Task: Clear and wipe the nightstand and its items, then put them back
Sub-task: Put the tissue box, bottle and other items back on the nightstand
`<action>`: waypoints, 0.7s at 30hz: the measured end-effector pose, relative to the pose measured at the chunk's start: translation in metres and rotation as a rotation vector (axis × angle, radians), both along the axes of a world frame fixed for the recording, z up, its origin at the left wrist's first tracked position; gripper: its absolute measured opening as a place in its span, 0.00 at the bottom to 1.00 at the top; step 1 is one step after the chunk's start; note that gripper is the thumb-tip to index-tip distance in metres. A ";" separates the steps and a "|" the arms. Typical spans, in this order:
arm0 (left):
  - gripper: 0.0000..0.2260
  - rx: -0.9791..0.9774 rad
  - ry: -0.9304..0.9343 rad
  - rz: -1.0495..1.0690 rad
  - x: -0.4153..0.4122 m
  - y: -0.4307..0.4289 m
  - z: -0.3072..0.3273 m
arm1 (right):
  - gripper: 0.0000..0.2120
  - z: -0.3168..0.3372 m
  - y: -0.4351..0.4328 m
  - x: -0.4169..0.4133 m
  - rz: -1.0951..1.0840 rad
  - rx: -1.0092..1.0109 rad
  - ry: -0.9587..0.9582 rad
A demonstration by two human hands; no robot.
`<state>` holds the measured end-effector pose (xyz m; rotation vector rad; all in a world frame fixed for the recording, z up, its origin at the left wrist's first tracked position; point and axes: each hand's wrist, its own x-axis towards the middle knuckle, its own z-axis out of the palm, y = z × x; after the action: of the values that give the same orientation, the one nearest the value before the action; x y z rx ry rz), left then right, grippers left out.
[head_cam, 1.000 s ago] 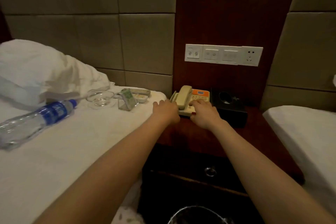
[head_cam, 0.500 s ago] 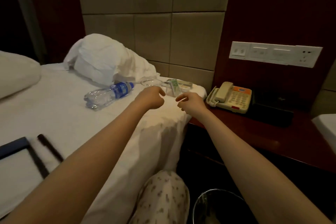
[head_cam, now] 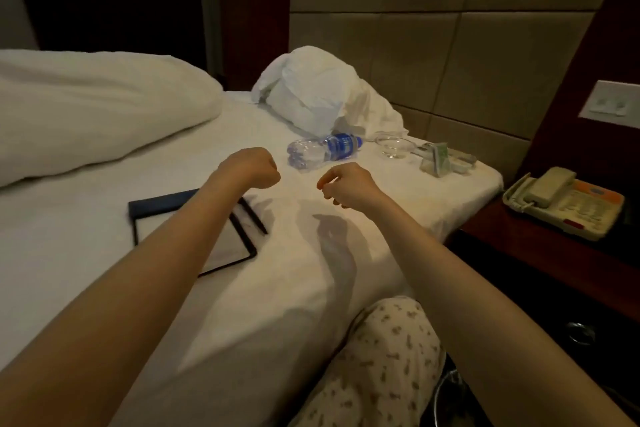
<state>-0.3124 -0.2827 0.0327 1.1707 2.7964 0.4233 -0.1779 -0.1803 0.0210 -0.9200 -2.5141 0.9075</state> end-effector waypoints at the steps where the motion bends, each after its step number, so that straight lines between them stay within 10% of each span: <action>1: 0.15 -0.007 -0.011 0.020 -0.005 -0.011 0.000 | 0.11 -0.001 -0.008 -0.008 0.028 -0.001 -0.021; 7: 0.15 -0.119 -0.016 0.108 -0.024 -0.067 -0.005 | 0.11 -0.008 -0.056 -0.046 0.128 -0.010 -0.132; 13: 0.17 -0.273 0.157 0.403 -0.029 -0.109 -0.008 | 0.15 -0.031 -0.087 -0.059 0.102 0.433 -0.308; 19: 0.14 -0.411 0.062 0.428 -0.024 -0.120 -0.012 | 0.11 -0.009 -0.094 -0.060 -0.023 -0.653 0.068; 21: 0.11 -0.361 -0.002 0.413 -0.023 -0.118 -0.015 | 0.13 -0.009 -0.099 -0.059 -0.068 -0.726 0.073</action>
<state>-0.3359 -0.4008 0.0181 0.5213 2.9359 -0.0639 -0.2364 -0.2795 0.0117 -1.1213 -2.0744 1.8434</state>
